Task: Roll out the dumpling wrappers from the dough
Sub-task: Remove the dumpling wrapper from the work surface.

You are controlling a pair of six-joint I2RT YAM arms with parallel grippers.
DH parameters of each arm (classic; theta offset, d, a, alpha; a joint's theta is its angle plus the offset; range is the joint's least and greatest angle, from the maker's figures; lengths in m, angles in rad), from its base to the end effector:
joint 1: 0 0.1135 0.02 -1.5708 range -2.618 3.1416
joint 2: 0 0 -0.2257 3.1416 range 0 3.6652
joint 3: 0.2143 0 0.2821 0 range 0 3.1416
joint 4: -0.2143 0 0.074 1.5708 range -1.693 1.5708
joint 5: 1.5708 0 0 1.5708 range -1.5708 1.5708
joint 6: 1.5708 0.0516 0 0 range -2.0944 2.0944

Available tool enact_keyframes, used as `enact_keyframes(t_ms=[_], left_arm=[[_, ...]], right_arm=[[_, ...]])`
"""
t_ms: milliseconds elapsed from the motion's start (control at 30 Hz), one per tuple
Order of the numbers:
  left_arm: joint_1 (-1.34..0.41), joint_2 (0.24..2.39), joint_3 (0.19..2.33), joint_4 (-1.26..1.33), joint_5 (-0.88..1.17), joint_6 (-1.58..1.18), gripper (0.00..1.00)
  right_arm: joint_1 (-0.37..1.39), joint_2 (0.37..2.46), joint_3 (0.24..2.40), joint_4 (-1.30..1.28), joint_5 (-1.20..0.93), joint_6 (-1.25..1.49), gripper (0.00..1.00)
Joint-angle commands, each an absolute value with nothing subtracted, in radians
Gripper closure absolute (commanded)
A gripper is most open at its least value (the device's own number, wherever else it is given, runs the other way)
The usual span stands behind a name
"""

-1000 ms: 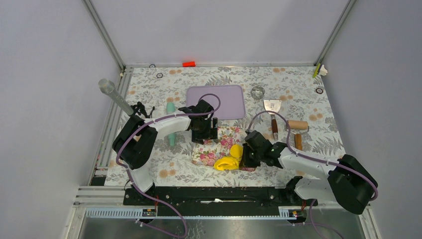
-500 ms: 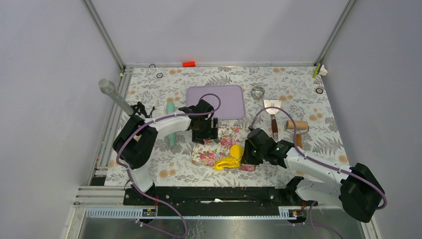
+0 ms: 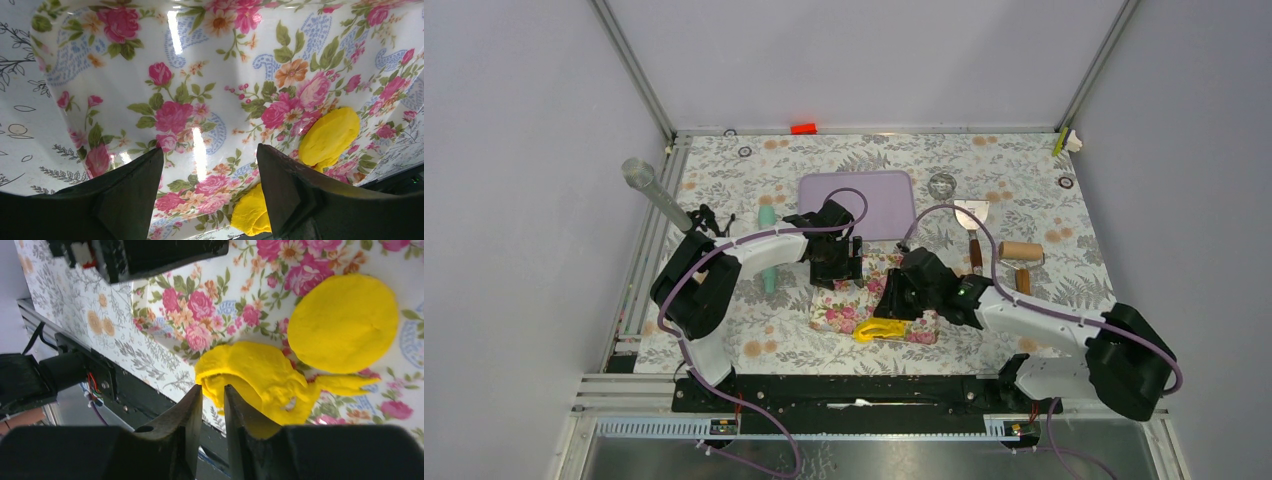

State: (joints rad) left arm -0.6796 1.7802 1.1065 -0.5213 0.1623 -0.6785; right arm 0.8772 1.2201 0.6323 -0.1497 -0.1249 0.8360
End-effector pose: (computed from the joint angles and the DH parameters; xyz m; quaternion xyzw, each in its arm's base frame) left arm 0.2791 -0.2363 0.0930 0.0157 0.9792 -0.1789 0.0949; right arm 0.1854 0.2331 0.1383 -0.0440 0.9120 0.3426 0.2214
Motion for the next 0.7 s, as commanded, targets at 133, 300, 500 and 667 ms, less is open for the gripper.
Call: enact_keyframes(t_ms=[133,300,500,667], left_arm=[[-0.676,1.827,1.073,-0.541,0.139,-0.659,0.25],[-0.676,1.825,1.072,-0.543,0.141,-0.655,0.25],[-0.676,1.828,1.079,-0.542,0.142,-0.655,0.25],[-0.676,1.832,1.077,-0.541,0.142,-0.654,0.25]], right_arm=[[0.888,1.427,0.688,-0.011,-0.178,0.875,0.73],[0.888,1.471,0.681,-0.066,-0.177,0.848,0.74],[0.888,1.377,0.607,-0.169,-0.101,0.832,0.75],[0.888,1.323,0.573,-0.251,-0.025,0.816,0.75]])
